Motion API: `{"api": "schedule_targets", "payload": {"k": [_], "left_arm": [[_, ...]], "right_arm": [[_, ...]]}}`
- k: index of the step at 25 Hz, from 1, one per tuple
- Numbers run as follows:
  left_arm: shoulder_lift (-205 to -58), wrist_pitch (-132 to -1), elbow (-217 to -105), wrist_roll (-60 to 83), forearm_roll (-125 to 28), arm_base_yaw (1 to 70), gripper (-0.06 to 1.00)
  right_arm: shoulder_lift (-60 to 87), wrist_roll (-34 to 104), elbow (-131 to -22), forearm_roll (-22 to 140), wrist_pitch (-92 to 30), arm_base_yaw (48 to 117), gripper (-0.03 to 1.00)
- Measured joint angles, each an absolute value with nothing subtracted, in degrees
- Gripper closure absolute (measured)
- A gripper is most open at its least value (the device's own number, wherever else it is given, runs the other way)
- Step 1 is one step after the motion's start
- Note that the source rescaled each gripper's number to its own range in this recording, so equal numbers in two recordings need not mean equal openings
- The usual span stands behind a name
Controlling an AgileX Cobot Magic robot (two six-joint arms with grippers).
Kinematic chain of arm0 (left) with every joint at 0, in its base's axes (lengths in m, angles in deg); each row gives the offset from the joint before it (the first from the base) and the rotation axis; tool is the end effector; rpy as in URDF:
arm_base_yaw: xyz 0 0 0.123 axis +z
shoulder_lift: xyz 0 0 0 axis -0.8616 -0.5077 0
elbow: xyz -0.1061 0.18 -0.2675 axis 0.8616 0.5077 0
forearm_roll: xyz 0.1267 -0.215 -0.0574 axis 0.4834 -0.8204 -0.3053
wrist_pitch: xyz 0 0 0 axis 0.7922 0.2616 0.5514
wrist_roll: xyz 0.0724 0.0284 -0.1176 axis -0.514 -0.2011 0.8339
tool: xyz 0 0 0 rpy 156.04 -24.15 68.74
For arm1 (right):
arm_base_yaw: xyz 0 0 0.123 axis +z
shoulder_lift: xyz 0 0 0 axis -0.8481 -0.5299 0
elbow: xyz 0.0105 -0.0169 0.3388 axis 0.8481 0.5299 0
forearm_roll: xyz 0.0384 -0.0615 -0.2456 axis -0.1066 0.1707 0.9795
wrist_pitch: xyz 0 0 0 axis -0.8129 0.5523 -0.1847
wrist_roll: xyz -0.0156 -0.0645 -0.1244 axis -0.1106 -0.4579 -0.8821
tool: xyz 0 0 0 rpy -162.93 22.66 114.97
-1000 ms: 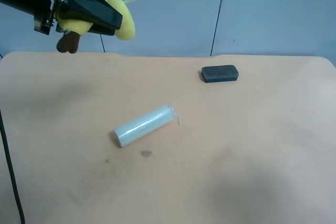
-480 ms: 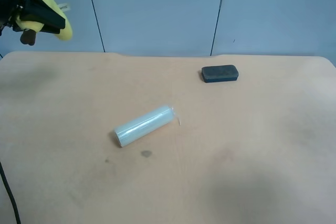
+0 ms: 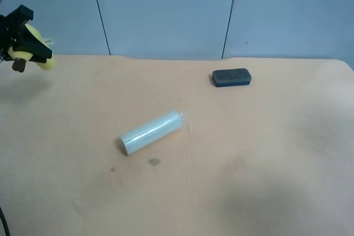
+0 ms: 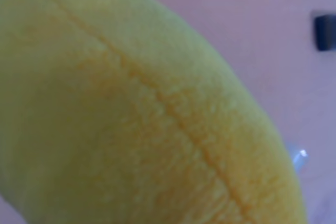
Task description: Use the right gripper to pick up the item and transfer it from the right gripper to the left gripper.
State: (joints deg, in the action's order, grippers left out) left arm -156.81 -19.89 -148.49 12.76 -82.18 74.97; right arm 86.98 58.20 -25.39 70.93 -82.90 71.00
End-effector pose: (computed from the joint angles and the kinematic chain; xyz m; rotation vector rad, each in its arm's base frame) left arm 0.3810 0.0233 0.2520 -0.2152 2.5615 -0.7157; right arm -0.0104 -0.0120 0.2566 -0.2275 2.0349 0.0516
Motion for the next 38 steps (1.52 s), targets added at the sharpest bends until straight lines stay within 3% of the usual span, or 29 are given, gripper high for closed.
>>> {"api": "schedule_targets", "payload": {"k": [18,22,26,28,31,38], "left_arm": [[-163.7,-24.0,-148.5,11.7,-76.7,75.0,0.91],[-163.7,-21.8,-148.5,11.7,-76.7,75.0,0.73],[-163.7,-21.1,-148.5,11.7,-76.7,75.0,0.18],[-163.7,-21.6,-148.5,11.7,-76.5,75.0,0.02],[-163.7,-22.2,-148.5,11.7,-76.2,75.0,-0.04],[-163.7,-22.2,-148.5,11.6,-76.2,75.0,-0.05]], "right_arm": [[87.0,58.2,-25.4,70.9,-82.9,71.0,-0.03],[87.0,58.2,-25.4,70.9,-82.9,71.0,-0.03],[87.0,58.2,-25.4,70.9,-82.9,71.0,-0.03],[87.0,58.2,-25.4,70.9,-82.9,71.0,-0.03],[87.0,58.2,-25.4,70.9,-82.9,71.0,-0.03],[87.0,58.2,-25.4,70.9,-82.9,71.0,-0.03]]}}
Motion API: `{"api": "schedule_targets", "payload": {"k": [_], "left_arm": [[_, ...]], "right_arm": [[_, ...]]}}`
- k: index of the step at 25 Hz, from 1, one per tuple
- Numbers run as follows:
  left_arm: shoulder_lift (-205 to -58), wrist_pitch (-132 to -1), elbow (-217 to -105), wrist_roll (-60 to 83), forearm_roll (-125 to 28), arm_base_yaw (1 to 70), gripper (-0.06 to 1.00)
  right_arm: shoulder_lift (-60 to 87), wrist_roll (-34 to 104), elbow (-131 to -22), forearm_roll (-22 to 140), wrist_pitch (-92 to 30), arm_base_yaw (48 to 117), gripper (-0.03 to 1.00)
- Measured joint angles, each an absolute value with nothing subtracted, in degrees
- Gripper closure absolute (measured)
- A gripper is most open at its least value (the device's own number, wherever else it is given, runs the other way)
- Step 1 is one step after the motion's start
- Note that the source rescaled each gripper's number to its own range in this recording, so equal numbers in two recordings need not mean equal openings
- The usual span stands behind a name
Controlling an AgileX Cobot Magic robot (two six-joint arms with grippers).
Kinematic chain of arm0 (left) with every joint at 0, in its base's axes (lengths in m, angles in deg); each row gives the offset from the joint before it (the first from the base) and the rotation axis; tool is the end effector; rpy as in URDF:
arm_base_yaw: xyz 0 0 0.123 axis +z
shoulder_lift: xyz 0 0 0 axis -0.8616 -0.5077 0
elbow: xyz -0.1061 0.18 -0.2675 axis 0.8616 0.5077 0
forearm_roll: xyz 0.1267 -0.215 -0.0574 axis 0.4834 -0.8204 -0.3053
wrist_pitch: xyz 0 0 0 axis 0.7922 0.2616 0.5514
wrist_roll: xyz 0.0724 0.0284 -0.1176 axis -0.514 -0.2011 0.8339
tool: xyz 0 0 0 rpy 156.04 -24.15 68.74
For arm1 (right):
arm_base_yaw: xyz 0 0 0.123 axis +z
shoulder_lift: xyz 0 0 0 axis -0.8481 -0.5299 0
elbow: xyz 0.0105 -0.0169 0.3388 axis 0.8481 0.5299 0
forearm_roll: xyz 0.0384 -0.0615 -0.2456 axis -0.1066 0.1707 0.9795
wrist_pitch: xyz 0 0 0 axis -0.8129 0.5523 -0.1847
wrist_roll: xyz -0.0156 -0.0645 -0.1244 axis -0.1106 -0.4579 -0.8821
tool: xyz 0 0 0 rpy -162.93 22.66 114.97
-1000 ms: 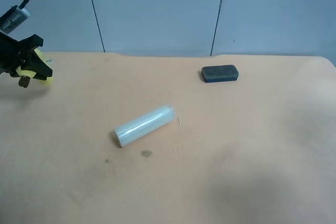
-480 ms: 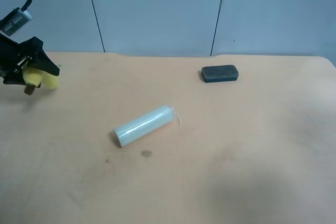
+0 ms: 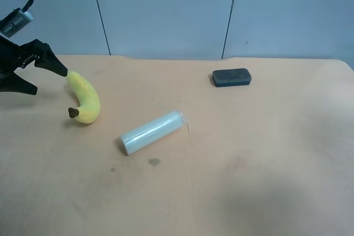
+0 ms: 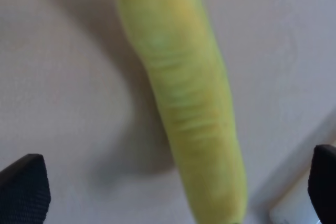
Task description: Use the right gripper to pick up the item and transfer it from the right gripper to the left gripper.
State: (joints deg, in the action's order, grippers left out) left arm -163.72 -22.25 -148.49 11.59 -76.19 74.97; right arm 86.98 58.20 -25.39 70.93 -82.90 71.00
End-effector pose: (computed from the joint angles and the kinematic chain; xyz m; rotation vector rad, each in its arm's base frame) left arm 0.3914 0.0373 0.1995 -0.1750 2.6992 -0.6237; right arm -0.0104 -0.0120 0.2566 -0.2275 2.0349 0.0516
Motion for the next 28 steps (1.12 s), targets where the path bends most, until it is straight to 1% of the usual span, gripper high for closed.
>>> {"api": "schedule_targets", "payload": {"k": [6,15,22,28], "left_arm": [[-160.8,-22.1,-148.5,11.5,-76.2,75.0,-0.05],[-145.9,-20.4,-148.5,14.6,-73.6,75.0,-0.05],[-130.4,-15.0,-148.5,20.8,-64.6,75.0,-0.05],[-117.1,-11.0,-147.5,28.0,-53.8,75.0,-0.05]], "right_arm": [[87.0,58.2,-25.4,70.9,-82.9,71.0,-0.03],[87.0,58.2,-25.4,70.9,-82.9,71.0,-0.03],[87.0,58.2,-25.4,70.9,-82.9,71.0,-0.03],[87.0,58.2,-25.4,70.9,-82.9,71.0,-0.03]]}}
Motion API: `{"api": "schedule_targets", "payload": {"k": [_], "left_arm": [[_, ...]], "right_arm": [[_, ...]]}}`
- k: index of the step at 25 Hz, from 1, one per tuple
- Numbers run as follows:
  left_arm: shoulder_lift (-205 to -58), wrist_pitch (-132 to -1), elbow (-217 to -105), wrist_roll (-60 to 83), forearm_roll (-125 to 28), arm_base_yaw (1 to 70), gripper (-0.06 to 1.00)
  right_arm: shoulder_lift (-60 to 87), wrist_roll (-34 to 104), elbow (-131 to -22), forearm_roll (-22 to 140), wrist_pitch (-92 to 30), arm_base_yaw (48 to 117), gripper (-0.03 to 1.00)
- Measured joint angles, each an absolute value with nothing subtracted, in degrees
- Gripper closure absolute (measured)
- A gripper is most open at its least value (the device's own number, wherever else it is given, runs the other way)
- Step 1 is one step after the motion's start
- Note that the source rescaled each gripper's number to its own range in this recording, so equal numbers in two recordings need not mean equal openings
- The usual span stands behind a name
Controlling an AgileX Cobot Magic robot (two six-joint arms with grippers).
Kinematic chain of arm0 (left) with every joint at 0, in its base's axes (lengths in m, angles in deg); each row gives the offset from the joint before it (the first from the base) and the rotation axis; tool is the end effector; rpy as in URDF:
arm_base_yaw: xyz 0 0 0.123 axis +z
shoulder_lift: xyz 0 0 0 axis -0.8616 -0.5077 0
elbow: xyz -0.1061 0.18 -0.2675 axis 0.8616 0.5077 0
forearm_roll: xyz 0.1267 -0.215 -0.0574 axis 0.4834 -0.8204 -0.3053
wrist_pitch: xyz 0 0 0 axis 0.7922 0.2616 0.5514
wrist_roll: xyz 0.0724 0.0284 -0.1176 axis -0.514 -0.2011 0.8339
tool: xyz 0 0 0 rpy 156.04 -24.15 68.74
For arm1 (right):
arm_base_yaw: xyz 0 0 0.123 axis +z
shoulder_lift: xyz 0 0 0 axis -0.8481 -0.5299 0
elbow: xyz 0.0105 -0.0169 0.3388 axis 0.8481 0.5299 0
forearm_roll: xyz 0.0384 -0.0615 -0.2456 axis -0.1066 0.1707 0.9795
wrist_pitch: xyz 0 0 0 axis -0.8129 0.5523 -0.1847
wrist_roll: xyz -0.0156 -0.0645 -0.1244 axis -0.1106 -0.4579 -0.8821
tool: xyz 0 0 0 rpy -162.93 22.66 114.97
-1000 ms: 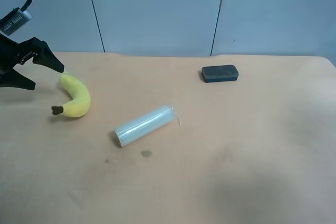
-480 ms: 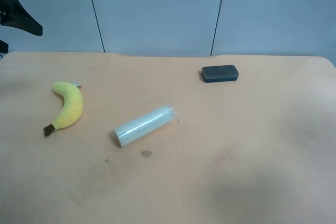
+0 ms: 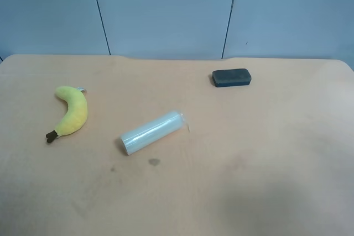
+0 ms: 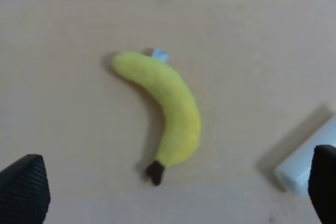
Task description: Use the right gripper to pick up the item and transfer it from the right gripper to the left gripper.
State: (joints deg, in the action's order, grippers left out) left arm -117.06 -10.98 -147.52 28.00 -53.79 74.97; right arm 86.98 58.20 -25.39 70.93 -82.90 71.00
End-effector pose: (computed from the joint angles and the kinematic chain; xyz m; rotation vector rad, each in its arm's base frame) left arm 0.1997 0.0155 0.4114 -0.0277 2.3264 -0.1235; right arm -0.0104 -0.0120 0.2566 -0.2275 2.0349 0.0516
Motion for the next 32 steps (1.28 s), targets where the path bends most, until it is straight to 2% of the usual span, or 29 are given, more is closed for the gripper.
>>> {"api": "schedule_targets", "payload": {"k": [7,14,32], "left_arm": [[-101.6,-10.9,-135.0,34.0,-50.4,75.0,-0.06],[-87.9,-11.5,-119.7,36.6,-49.8,69.0,-0.06],[-60.2,-9.4,-110.8,43.0,-37.2,67.4,-0.06]], "right_arm": [[87.0,58.2,-25.4,70.9,-82.9,71.0,-0.03],[87.0,58.2,-25.4,70.9,-82.9,71.0,-0.03],[87.0,58.2,-25.4,70.9,-82.9,71.0,-0.03]]}}
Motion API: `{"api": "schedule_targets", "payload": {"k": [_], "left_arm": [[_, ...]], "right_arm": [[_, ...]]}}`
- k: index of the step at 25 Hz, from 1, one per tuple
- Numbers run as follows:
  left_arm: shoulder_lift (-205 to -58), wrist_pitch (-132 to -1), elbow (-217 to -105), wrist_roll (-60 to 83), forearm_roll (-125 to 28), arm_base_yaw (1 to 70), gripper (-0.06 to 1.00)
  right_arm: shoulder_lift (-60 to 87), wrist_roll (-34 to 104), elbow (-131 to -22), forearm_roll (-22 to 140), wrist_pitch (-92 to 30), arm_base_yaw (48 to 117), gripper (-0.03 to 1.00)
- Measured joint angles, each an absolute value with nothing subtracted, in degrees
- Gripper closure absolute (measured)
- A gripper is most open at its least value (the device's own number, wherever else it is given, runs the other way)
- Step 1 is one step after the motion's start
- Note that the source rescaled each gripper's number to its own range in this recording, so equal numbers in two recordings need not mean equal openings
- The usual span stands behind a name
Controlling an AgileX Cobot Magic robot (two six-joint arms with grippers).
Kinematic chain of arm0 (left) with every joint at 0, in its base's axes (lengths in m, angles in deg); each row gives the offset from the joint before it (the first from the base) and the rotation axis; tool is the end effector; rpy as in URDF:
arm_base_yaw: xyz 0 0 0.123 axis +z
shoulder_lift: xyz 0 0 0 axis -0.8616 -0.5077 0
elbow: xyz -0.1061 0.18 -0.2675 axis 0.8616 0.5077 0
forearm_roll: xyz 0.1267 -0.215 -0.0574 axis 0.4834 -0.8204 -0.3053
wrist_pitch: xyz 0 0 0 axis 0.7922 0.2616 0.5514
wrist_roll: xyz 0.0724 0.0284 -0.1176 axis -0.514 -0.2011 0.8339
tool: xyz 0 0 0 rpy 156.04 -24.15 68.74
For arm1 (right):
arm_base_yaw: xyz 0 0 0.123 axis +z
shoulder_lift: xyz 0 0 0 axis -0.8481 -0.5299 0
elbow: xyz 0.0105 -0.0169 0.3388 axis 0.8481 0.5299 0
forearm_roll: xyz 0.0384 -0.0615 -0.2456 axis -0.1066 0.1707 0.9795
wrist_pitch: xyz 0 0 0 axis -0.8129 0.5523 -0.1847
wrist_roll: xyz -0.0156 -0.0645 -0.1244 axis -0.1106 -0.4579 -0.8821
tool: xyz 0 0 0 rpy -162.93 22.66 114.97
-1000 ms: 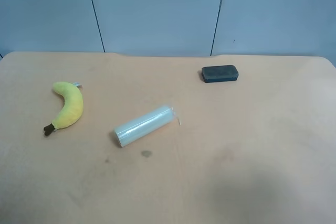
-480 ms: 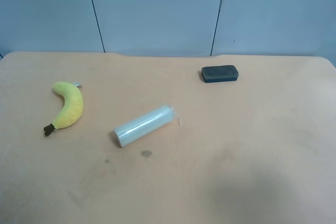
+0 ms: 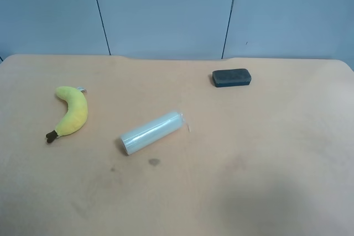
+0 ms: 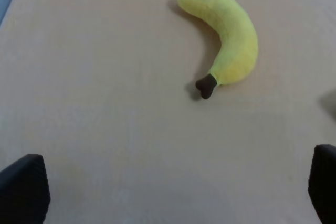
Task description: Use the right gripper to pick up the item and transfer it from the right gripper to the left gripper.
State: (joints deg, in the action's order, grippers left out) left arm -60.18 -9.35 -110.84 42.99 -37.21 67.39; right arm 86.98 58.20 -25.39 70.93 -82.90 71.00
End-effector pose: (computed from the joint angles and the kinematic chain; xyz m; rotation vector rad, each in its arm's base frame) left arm -0.0083 -0.0052 0.2617 -0.1001 2.0576 0.0714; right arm -0.0104 -0.0120 0.2566 -0.2275 2.0349 0.0516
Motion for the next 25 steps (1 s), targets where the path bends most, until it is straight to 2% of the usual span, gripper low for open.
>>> {"api": "schedule_targets", "payload": {"k": [11,25], "left_arm": [[-58.8,-9.6,-110.4,43.4,-37.0,63.2,-0.06],[-58.8,-9.6,-110.4,43.4,-36.9,63.1,-0.06]], "right_arm": [[87.0,58.2,-25.4,70.9,-82.9,71.0,-0.03],[87.0,58.2,-25.4,70.9,-82.9,71.0,-0.03]]}}
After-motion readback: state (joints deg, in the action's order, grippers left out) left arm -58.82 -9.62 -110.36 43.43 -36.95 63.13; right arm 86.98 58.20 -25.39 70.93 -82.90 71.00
